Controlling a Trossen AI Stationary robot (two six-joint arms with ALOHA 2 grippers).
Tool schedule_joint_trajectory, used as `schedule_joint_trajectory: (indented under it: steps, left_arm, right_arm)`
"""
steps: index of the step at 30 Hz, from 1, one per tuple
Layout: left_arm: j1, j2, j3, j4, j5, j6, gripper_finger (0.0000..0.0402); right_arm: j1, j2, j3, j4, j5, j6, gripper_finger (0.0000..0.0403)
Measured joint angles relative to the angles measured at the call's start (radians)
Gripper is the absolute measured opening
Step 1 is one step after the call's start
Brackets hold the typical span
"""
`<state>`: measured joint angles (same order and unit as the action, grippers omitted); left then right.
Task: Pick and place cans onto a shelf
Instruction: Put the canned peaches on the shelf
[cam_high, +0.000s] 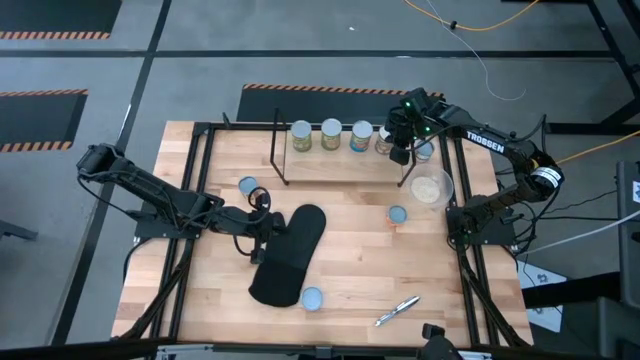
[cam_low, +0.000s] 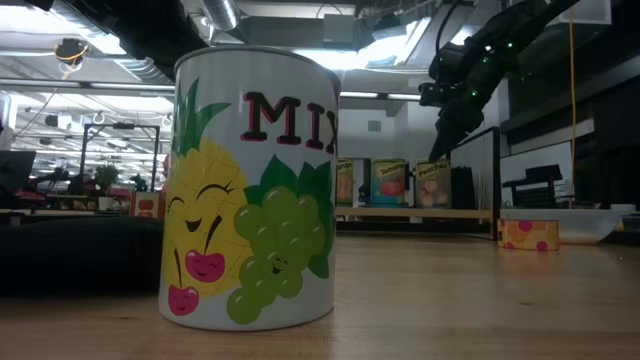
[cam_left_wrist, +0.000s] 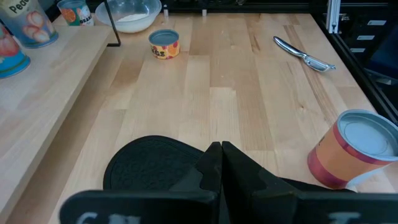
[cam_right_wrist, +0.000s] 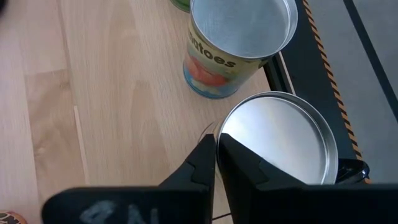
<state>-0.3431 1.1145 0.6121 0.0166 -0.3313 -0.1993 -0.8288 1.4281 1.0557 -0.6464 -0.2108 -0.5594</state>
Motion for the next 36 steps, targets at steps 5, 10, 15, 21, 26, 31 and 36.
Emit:
schedule_joint_trajectory:
  steps: [5, 10, 15, 21, 26, 31, 36]
  left_arm:
    - [0.0, 0.0, 0.0, 0.0, 0.0, -0.001, 0.0012]
    - [0.0, 0.0, 0.0, 0.0, 0.0, -0.002, 0.0025]
    - [0.0, 0.0, 0.0, 0.001, -0.001, -0.008, 0.0055]
    - [0.0, 0.0, 0.0, 0.03, -0.001, -0.004, 0.0095]
    - [0.0, 0.0, 0.0, 0.037, -0.001, -0.003, 0.0103]
    - [0.0, 0.0, 0.0, 0.038, -0.001, -0.003, 0.0104]
    - [0.0, 0.0, 0.0, 0.037, -0.001, -0.002, 0.0104]
  right_arm:
    - [0.0, 0.0, 0.0, -0.001, 0.0, 0.0, 0.0037]
    - [0.001, 0.0, 0.0, -0.005, -0.002, 0.0, 0.008]
    - [0.0, 0.0, 0.0, -0.004, -0.001, 0.0, 0.0113]
    - [0.0, 0.0, 0.0, -0.003, -0.001, 0.0, 0.0118]
    - [0.0, 0.0, 0.0, -0.003, 0.0, 0.0, 0.0118]
    - [0.0, 0.001, 0.006, -0.008, 0.0, 0.0, 0.0118]
    - [0.0, -0.006, 0.042, -0.026, 0.003, 0.001, 0.0118]
